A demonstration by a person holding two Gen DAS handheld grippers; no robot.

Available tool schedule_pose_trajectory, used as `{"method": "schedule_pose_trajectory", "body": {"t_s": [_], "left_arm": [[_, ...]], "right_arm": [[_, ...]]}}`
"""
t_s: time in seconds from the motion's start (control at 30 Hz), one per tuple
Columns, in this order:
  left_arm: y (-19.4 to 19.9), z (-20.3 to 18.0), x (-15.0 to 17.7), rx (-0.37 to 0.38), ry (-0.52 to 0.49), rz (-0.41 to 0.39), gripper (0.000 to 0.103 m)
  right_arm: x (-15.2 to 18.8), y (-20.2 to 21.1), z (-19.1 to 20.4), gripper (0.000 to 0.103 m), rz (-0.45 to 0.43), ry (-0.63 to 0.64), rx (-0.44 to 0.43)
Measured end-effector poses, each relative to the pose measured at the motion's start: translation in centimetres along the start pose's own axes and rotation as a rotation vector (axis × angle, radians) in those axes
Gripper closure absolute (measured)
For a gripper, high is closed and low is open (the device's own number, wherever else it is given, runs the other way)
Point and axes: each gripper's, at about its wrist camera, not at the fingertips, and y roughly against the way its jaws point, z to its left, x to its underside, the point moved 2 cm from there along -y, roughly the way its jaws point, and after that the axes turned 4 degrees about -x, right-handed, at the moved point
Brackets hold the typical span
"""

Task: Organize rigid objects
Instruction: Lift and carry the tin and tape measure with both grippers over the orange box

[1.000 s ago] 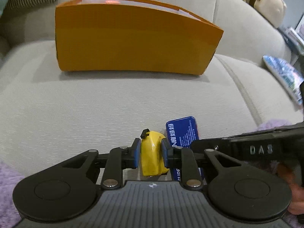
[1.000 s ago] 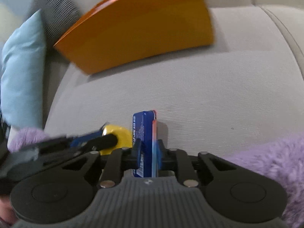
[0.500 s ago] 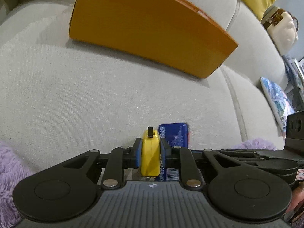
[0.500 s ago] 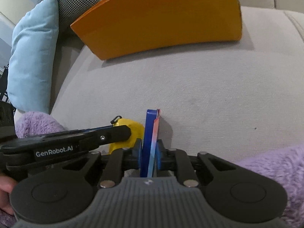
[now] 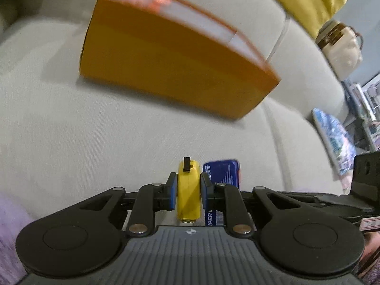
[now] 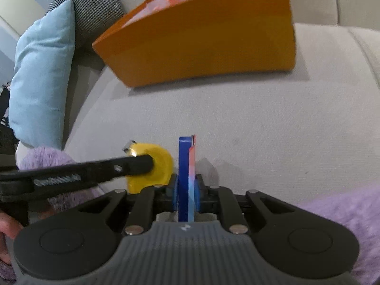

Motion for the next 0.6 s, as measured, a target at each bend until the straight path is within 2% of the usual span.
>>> {"method": "schedule_pose_trajectory", "body": {"t_s": [0.17,0.37,0.5,0.6], "left_arm": [[2.2,-1.8,-5.1,0.053,-0.042,-0.067,0.082],[3.0,-3.8,-12.6,0.090,-0.108,-0.128,0.081],[0.8,-4.5,-17.1,0.096,-0.137,-0.125,0.082],[-2.0,-4.1,-19.3,0.077,-0.137,-0.100,0.082]], "right_arm": [[-4.9,3.5,0.8,0.090,-0.052,0.041,0.009],[-14.0,6.6,1.6,0.090,-0.124,0.087,0.032],[-19.7,5.4,1.4,0.090,-0.116,0.122,0.114],[-23.3,2.3,0.3,0.090,-0.060,0.117,0.179]]}}
